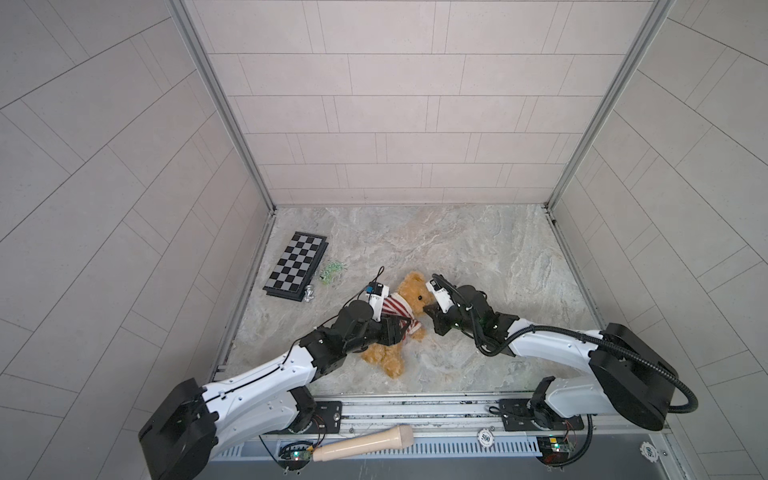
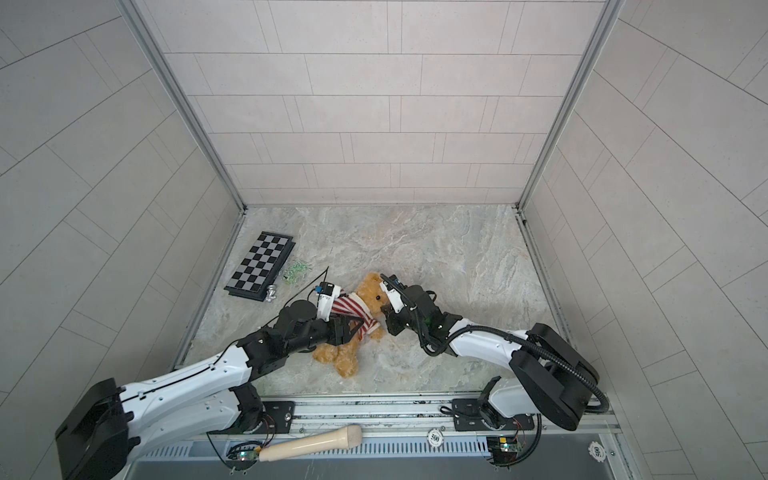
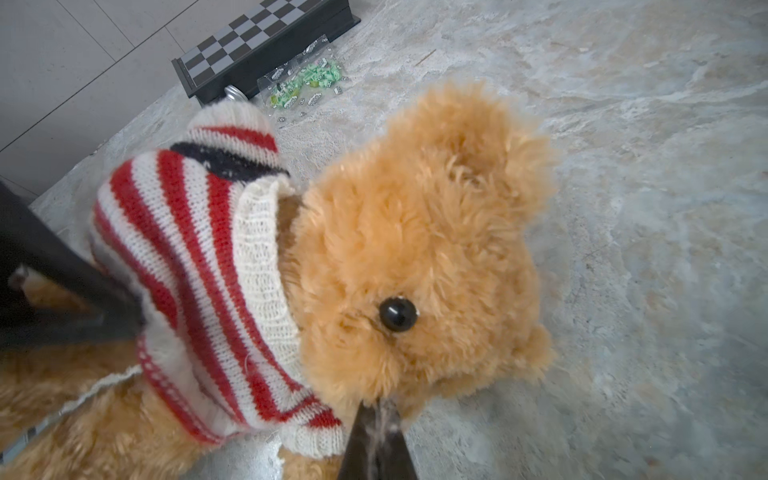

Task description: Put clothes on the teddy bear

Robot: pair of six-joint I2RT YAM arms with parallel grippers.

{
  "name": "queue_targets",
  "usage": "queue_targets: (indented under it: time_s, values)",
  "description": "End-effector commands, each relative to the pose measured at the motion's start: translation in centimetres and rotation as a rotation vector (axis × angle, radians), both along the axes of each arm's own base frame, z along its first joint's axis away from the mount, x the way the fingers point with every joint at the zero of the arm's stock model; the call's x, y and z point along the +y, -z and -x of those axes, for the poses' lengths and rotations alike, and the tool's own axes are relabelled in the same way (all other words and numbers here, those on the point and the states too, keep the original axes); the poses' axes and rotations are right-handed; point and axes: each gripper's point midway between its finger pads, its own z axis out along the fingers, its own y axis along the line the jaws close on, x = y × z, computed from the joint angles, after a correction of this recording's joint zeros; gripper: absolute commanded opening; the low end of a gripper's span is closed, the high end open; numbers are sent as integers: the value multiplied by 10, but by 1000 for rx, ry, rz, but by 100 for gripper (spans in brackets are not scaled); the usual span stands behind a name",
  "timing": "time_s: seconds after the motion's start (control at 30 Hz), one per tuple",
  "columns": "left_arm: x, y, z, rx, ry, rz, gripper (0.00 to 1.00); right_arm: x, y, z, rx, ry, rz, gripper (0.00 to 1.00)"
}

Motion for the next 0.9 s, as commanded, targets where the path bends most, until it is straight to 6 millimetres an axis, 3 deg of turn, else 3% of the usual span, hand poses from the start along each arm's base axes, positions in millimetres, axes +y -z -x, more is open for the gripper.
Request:
queue_targets:
  time_s: [0.0, 0.13, 0.4, 0.53, 0.7, 0.87]
  values:
    - [30, 8, -3, 23, -53, -102, 63, 0, -16, 0, -97, -17, -34, 0]
    - [52, 8, -13, 38, -108, -103, 66, -3, -24, 1, -146, -24, -40, 0]
    - [52, -9, -20, 4, -62, -126, 80, -6, -30, 5, -183, -30, -55, 0]
    - [48, -3, -29, 33, -60, -85, 84, -7, -34, 6, -201, -34, -61, 0]
    - [30, 10, -44, 75, -34, -6, 85, -5, -39, 11, -220, -53, -80, 0]
    - [13, 15, -45, 78, 11, 16, 83, -5, -45, 16, -251, -68, -95, 0]
